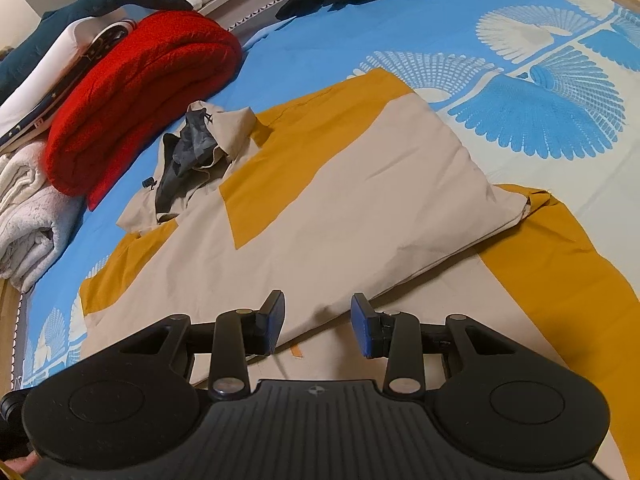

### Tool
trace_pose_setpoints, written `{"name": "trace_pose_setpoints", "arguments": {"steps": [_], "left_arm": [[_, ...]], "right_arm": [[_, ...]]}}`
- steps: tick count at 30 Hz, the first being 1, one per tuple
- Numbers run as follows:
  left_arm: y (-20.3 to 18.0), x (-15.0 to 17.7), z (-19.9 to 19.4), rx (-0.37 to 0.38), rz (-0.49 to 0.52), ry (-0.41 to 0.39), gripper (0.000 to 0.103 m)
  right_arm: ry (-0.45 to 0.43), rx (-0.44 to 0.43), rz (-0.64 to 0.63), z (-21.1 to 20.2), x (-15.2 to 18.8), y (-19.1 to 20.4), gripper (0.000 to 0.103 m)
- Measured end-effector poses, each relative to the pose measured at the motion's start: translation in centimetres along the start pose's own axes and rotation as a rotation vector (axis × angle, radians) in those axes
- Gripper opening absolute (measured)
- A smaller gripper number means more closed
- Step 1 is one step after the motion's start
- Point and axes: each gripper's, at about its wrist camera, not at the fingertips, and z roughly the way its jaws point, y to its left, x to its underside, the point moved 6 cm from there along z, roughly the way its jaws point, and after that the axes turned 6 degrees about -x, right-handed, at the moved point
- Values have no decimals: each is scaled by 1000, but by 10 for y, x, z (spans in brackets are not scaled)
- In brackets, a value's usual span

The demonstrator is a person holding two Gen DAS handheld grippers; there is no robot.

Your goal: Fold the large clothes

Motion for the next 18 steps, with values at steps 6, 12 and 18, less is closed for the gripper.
{"name": "trace_pose_setpoints", "arguments": {"steps": [6, 12, 18], "left_arm": [[-7, -4, -8, -2, 57, -42, 14], [-11, -5, -11, -3, 81, -57, 14], [-16, -7, -17, 5, 101, -70, 14]], "right_arm": [[-6, 2, 5, -1, -1, 0, 39], [-9, 1, 1, -3, -1, -1, 39], [-19, 3, -1, -6, -4, -1, 39]]}}
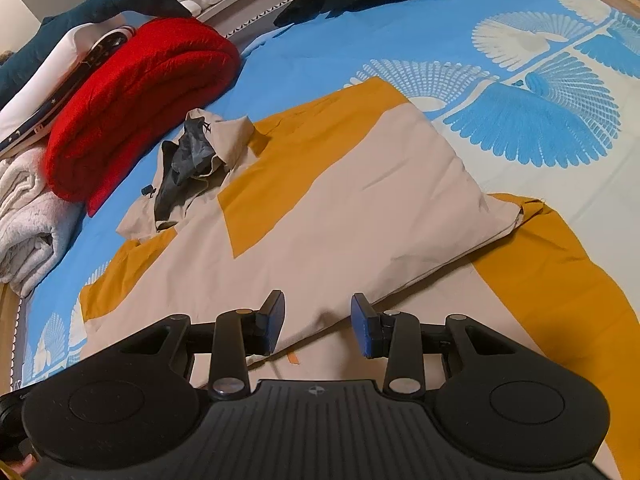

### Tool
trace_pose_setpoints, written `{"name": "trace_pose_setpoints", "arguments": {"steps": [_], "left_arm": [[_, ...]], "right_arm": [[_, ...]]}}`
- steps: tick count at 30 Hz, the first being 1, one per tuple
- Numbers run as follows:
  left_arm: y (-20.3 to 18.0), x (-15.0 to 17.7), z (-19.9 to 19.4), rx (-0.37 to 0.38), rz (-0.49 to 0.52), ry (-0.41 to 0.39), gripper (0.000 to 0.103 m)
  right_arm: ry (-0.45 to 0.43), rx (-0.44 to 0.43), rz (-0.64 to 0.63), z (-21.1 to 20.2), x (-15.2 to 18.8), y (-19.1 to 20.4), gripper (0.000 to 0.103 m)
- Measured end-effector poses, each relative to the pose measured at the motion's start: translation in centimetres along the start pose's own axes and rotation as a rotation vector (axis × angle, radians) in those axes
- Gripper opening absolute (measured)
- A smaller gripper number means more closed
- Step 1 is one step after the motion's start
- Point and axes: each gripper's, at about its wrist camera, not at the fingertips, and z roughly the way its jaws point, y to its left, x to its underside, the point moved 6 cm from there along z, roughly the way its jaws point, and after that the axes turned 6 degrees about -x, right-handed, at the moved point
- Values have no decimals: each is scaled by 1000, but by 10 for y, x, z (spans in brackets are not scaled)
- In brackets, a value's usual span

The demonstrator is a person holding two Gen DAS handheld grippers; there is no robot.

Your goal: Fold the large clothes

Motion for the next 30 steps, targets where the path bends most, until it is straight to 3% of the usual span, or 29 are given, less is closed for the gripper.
{"name": "trace_pose_setpoints", "arguments": {"steps": [10, 16, 27, 29, 30], "left_arm": [[-10, -14, -29, -4, 62, -71, 15], [-24, -21, -62, -10, 194, -179, 14], [-45, -31, -107, 50, 257, -251, 14], [-61, -52, -108, 63, 283, -262, 14], [-70, -63, -108, 75, 293, -268, 14]], "right_arm": [[-61, 4, 9, -21, -22, -11, 39], [-82, -14, 30, -39, -29, -17, 39], [-151, -20, -32, -76, -43, -18, 39], [-175, -27, -29, -85, -48, -19, 33], [-199, -33, -20, -90, -52, -20, 23]]}}
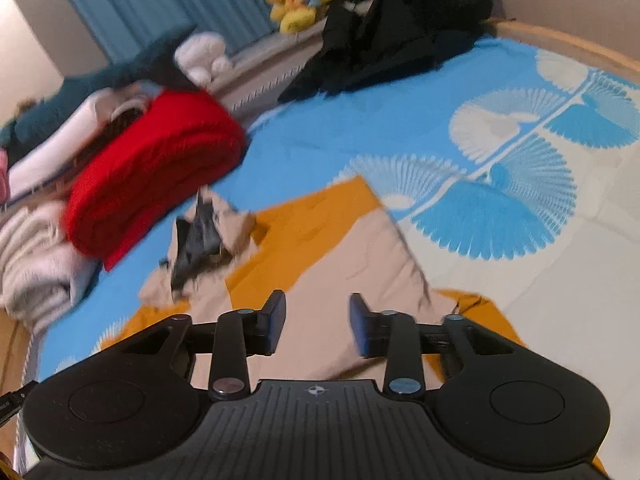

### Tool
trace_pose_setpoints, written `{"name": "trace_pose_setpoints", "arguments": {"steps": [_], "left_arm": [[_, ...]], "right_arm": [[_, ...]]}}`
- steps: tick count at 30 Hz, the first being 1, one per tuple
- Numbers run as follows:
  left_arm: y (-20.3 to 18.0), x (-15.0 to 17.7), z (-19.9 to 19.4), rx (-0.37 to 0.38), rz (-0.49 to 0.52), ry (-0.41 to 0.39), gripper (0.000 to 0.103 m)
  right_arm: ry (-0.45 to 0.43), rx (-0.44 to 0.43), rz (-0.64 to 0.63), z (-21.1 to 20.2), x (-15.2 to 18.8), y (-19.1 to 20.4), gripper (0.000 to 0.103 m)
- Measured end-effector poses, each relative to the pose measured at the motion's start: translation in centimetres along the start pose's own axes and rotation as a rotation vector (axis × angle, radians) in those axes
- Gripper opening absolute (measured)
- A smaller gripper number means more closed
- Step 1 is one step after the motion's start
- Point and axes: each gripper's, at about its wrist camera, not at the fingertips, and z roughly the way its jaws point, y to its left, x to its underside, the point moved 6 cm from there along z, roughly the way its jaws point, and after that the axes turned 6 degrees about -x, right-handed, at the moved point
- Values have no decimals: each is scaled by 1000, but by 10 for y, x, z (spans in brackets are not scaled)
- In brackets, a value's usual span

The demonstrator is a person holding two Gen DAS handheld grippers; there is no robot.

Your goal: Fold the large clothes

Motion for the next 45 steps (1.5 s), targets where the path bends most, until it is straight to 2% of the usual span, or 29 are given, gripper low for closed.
{"name": "trace_pose_setpoints", "arguments": {"steps": [1, 3, 6, 8, 11, 14, 19, 21, 22, 23, 26, 28, 30, 31, 33, 34, 37, 40, 43, 45], "left_arm": [[-6, -16, 7, 17, 6, -6, 14], [-19, -47, 25, 37, 20, -19, 14], [-45, -85, 64, 67, 56, -27, 14], [-64, -99, 102, 98, 67, 6, 14], [-89, -103, 164, 125, 83, 65, 14], [-111, -97, 223, 137, 94, 118, 14], [-140, -88, 311, 130, 69, 166, 15], [-147, -87, 342, 110, 57, 184, 27], [-151, -87, 358, 88, 57, 188, 44], [-153, -88, 370, 65, 64, 181, 54], [-160, -89, 402, 10, 89, 176, 57], [-163, -88, 416, -10, 95, 178, 54], [-165, -87, 426, -31, 128, 176, 29], [-165, -87, 428, -48, 155, 175, 6], [-165, -91, 417, -69, 185, 130, 4], [-166, -95, 404, -55, 202, 95, 3], [-172, -107, 335, 83, 218, -31, 3], [-170, -99, 229, 236, 287, -165, 2], [-154, -51, 112, 349, 389, -269, 2], [-137, 7, 58, 407, 444, -228, 4]], "right_arm": [[-20, -9, 0, -3, -4, 1, 15], [-48, -30, -35, -8, -11, 5, 9], [-81, -37, -129, -11, -17, 15, 7], [-94, -32, -175, -10, -19, 20, 7], [-88, -6, -203, -4, -22, 19, 9], [-61, 25, -176, 7, -22, 8, 9], [-6, 79, -149, 24, -16, -13, 9], [2, 88, -151, 29, -15, -18, 9], [7, 92, -152, 31, -14, -20, 9], [10, 97, -152, 33, -14, -23, 9], [27, 114, -165, 37, -10, -29, 9], [43, 121, -170, 38, -8, -33, 9], [55, 122, -169, 40, -7, -37, 9], [56, 125, -167, 41, -8, -38, 9], [52, 131, -154, 42, -10, -39, 9], [52, 131, -148, 43, -10, -39, 9], [53, 118, -141, 42, -10, -36, 9], [43, 97, -128, 36, -13, -31, 9], [23, 62, -119, 26, -16, -23, 9], [0, 39, -109, 18, -19, -19, 9]]}}
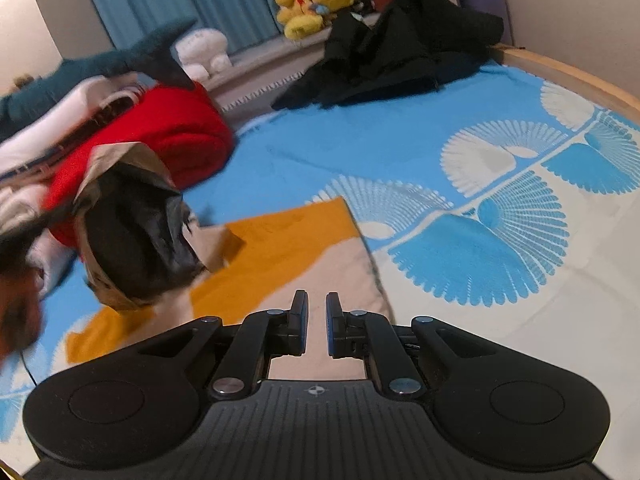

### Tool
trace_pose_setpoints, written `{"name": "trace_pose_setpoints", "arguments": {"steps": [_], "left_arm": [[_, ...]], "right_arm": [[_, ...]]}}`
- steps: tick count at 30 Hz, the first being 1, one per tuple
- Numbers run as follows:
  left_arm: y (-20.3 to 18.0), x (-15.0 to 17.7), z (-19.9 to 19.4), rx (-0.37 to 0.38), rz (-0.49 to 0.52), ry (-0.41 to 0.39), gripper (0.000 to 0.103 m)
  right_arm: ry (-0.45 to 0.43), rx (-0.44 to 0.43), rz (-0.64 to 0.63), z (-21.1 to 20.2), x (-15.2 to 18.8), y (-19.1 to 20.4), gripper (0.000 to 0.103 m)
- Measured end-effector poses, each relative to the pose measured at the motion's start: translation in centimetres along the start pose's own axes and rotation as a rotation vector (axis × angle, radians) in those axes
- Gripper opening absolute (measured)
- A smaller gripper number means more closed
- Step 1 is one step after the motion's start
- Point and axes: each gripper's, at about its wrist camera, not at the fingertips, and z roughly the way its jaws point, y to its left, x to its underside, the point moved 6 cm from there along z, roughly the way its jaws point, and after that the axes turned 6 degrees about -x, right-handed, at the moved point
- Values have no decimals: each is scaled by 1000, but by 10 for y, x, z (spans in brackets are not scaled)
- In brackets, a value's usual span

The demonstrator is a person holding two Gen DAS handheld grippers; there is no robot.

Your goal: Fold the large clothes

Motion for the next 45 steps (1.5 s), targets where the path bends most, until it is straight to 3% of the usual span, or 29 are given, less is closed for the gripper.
{"name": "trace_pose_setpoints", "arguments": {"steps": [2, 3, 5, 6, 8, 10, 13, 15, 18, 22, 24, 27, 32, 33, 34, 35, 36, 39, 41, 43, 45], "left_arm": [[-25, 61, -41, 35, 38, 154, 11], [-33, 88, -58, 27, 45, 240, 11], [-35, 119, -88, -49, -2, 362, 13], [-29, 123, -100, -96, -81, 392, 14], [-6, 122, -118, -151, -343, 398, 23], [15, 117, -121, -160, -564, 360, 23], [27, 120, -104, -170, -649, 314, 23], [28, 126, -78, -179, -703, 377, 23], [35, 143, -56, -138, -877, 435, 25], [44, 159, -41, -121, -1046, 467, 44], [45, 166, -35, -101, -1099, 475, 49], [45, 177, -26, -74, -1145, 500, 57], [41, 188, -7, -62, -1183, 511, 56], [41, 189, -6, -62, -1188, 504, 56], [42, 189, -6, -67, -1191, 490, 46], [43, 185, -5, -68, -1186, 469, 17], [45, 181, -6, -60, -1180, 442, 3], [50, 145, -17, 12, -1156, 284, 1], [52, 125, -28, -11, -1079, 195, 1], [50, 128, -26, -71, -1015, 242, 1], [45, 159, -10, -117, -1014, 432, 1]], "right_arm": [[-32, -25, 22, -7, -2, 2, 14], [-47, -38, 33, -10, -3, 2, 22], [-69, -54, 65, -13, -1, 2, 33], [-70, -64, 89, -13, 1, 2, 35], [-64, -102, 128, -10, 4, 4, 35], [-43, -139, 146, -5, 9, 11, 36], [24, -196, 157, 6, 20, 22, 38], [89, -225, 174, 16, 31, 28, 38], [180, -253, 218, 34, 50, 35, 38], [246, -265, 238, 54, 67, 52, 40], [268, -273, 246, 63, 74, 60, 40], [306, -282, 240, 77, 83, 71, 40], [362, -285, 224, 93, 96, 79, 38], [363, -292, 222, 94, 97, 82, 25], [358, -306, 217, 94, 96, 83, 10], [351, -320, 209, 93, 95, 84, 5], [334, -335, 198, 91, 92, 86, 2], [155, -443, 222, 67, 66, 91, 0], [6, -522, 190, 41, 46, 98, 0], [-71, -543, 174, 28, 37, 99, 0], [15, -481, 201, 40, 49, 94, 0]]}}
